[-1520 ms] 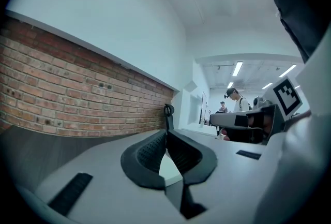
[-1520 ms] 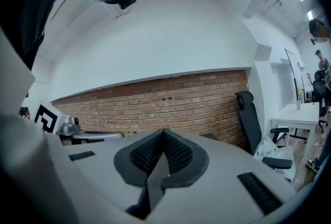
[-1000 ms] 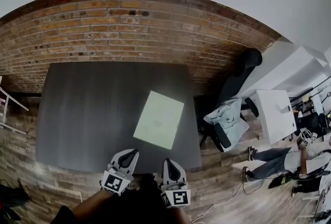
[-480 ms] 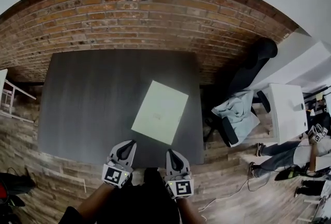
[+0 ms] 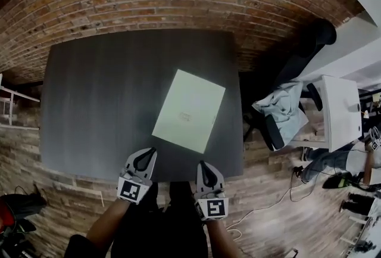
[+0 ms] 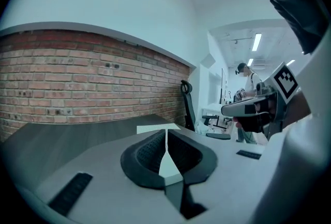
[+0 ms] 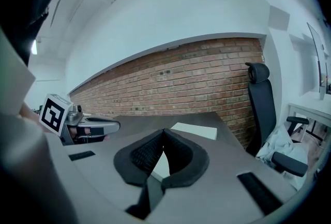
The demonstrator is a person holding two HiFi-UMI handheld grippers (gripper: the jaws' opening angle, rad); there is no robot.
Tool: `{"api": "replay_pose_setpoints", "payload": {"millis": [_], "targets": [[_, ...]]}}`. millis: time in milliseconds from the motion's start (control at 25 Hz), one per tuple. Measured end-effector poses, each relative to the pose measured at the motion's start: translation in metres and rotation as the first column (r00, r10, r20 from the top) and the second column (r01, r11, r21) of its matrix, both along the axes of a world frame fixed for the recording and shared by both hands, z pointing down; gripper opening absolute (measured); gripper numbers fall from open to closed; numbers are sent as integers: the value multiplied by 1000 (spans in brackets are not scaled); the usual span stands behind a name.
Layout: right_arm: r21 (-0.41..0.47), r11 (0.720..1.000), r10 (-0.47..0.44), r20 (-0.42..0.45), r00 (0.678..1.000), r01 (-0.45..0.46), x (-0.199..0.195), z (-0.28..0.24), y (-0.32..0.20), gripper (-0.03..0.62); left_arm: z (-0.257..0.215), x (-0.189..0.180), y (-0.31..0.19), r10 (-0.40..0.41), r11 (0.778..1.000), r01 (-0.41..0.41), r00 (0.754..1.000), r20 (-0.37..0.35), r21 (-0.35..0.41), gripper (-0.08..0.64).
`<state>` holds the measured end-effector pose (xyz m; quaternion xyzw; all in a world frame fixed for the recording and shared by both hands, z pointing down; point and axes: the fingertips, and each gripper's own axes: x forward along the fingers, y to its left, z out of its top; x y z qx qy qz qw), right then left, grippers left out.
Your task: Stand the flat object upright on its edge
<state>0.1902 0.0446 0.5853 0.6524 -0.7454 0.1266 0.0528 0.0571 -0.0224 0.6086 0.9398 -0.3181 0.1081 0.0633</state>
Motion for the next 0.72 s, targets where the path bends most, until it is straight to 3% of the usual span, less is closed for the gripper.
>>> {"api": "replay_pose_setpoints", "payload": {"millis": [160, 360, 720], "targets": [[-47, 999, -11, -16, 1000, 10, -6, 25, 3, 23, 26, -4, -3, 32, 999, -31, 999, 36, -21, 40], [-83, 996, -44, -32, 999, 41, -7, 49, 2, 23, 51, -4, -12, 13, 999, -10, 999, 49, -45, 40], [-144, 989, 40, -22, 999, -42, 10, 89, 2, 25, 91, -3, -13, 59, 997, -54, 995, 86, -58, 41]]}}
